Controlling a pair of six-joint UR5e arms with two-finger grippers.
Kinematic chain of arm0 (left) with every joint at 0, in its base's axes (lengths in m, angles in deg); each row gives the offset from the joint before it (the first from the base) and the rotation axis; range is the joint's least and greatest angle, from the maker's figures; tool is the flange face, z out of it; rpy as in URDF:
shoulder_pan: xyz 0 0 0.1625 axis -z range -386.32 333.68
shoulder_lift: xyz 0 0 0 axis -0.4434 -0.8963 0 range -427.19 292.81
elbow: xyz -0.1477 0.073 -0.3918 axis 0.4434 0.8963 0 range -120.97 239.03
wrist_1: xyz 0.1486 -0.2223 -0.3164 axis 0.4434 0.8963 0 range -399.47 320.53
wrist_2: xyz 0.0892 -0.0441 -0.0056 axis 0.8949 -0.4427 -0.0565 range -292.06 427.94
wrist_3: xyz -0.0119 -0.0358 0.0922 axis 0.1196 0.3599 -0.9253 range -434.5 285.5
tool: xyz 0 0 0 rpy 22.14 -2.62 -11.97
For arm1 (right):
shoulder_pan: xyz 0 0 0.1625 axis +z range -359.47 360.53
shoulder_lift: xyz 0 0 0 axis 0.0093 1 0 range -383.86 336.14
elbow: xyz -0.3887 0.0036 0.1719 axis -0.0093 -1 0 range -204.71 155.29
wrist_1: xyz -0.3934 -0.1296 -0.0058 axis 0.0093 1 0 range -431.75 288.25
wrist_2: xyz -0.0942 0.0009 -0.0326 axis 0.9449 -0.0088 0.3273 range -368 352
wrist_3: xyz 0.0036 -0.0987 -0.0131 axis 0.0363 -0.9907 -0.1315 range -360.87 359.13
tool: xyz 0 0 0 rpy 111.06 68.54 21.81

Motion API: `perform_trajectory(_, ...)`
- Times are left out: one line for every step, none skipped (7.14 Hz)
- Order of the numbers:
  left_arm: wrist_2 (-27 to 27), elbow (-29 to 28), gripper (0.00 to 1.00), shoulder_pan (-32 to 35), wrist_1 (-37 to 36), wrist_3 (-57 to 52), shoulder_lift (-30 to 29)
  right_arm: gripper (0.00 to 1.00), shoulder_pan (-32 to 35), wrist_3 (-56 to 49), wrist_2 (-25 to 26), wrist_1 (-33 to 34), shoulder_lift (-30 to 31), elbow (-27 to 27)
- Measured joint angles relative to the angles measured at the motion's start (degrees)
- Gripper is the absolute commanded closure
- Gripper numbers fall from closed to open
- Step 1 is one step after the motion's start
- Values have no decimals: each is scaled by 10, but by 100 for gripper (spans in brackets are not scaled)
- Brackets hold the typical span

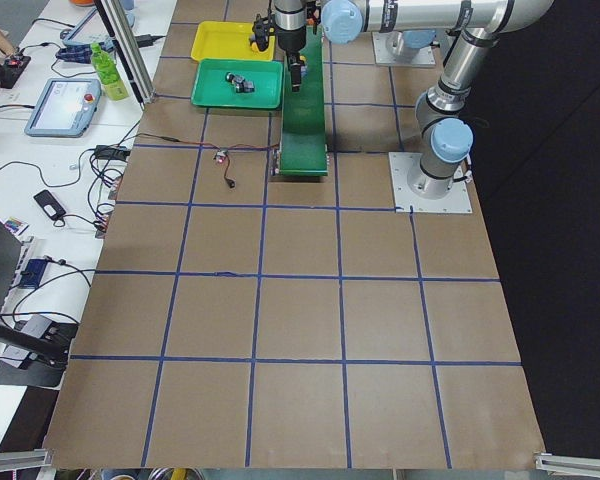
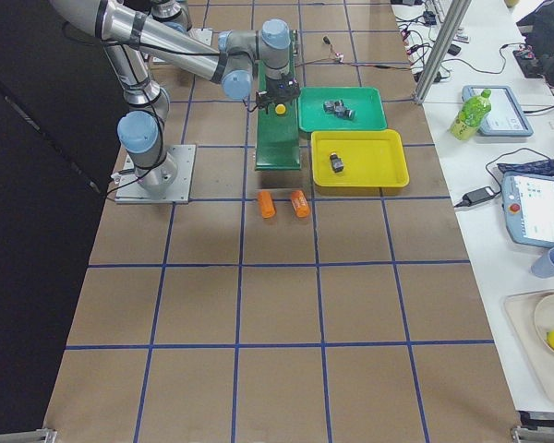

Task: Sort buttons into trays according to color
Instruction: 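Move the right gripper back down to the last yellow button on the conveyor, then grasp the yellow push-button with the right gripper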

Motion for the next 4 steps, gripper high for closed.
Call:
perform_trajectory(1,-2,0,-1,0,0,0,0,8,20,1,32,-19,-2)
perform_trajectory(1,-3,0,-1,0,-1,0,0,13,35,2,57,-34,-3)
perform_trajectory(3,-2,0,0,0,-1,1,0,19,42,3,67,-43,-3)
perform_trajectory(4,-2,0,1,0,-1,1,0,22,45,3,71,-49,-4)
